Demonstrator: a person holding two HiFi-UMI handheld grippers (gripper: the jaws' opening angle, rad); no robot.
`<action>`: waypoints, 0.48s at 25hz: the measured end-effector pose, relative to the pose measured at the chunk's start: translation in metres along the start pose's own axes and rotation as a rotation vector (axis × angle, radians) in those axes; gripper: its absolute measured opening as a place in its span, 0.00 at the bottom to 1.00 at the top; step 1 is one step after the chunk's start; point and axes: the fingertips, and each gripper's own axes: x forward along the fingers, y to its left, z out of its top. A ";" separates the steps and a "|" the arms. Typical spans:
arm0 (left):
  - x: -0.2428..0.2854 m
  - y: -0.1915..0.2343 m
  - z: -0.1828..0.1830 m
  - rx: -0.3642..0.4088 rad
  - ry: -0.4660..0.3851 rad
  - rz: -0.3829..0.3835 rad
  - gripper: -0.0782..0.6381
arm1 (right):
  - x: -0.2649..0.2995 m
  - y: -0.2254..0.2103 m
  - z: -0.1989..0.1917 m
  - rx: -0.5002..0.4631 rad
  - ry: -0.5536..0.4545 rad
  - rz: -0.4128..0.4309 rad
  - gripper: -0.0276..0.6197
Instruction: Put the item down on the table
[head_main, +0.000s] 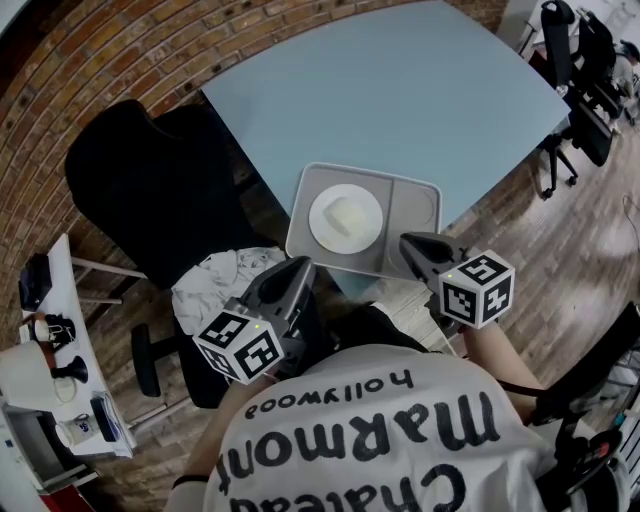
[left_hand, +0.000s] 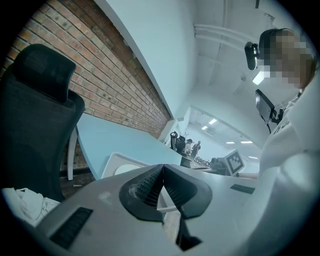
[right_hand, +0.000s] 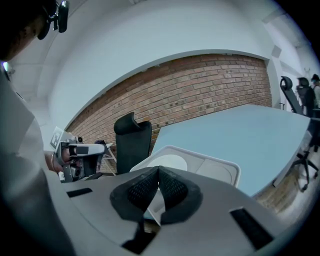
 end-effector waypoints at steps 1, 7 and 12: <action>0.001 0.000 0.000 0.000 -0.001 0.002 0.12 | 0.000 -0.002 0.000 0.001 0.001 0.000 0.06; 0.007 0.002 0.000 -0.009 -0.006 0.009 0.12 | 0.001 -0.007 0.002 0.002 0.008 0.001 0.06; 0.015 0.003 0.001 -0.022 -0.012 0.008 0.12 | 0.001 -0.014 0.004 0.006 0.014 0.007 0.06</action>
